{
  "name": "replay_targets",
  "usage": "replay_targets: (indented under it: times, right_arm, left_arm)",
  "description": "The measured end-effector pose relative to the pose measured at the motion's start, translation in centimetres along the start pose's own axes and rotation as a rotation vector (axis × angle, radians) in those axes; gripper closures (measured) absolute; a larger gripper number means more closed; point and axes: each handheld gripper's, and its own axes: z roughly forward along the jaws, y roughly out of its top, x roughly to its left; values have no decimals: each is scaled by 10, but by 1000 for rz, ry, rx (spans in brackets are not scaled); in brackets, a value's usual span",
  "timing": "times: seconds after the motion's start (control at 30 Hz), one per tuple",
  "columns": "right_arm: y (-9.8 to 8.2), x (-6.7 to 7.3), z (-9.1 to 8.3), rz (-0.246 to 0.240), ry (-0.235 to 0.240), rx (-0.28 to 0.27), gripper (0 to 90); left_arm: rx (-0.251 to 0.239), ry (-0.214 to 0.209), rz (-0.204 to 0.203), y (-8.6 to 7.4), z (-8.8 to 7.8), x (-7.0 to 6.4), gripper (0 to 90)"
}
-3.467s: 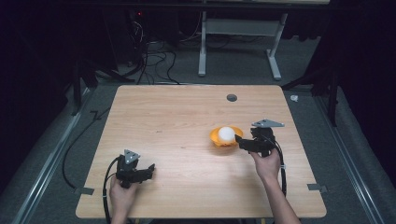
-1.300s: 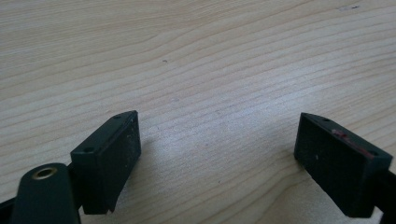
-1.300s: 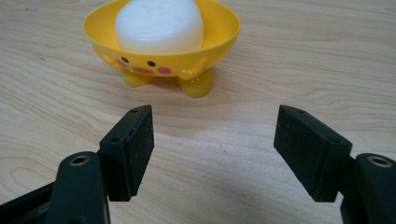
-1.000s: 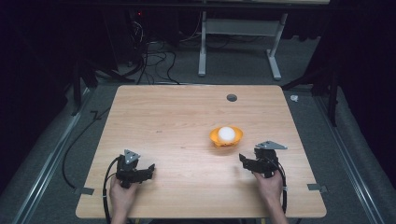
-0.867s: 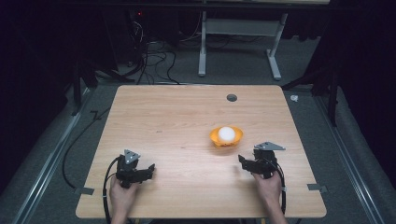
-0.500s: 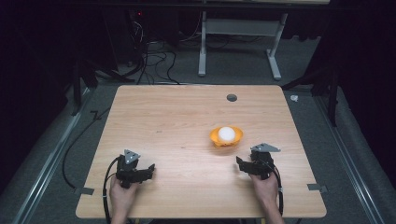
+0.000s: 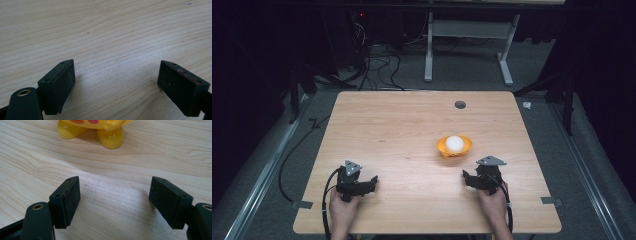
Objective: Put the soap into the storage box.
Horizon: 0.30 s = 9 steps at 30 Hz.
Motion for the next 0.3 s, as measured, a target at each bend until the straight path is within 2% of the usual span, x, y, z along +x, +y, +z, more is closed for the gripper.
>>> replay_targets:
  times: [0.3]
  right_arm:
    - [0,0,0,-2,4,2,256]
  left_arm:
    - [0,0,0,0,0,0,151]
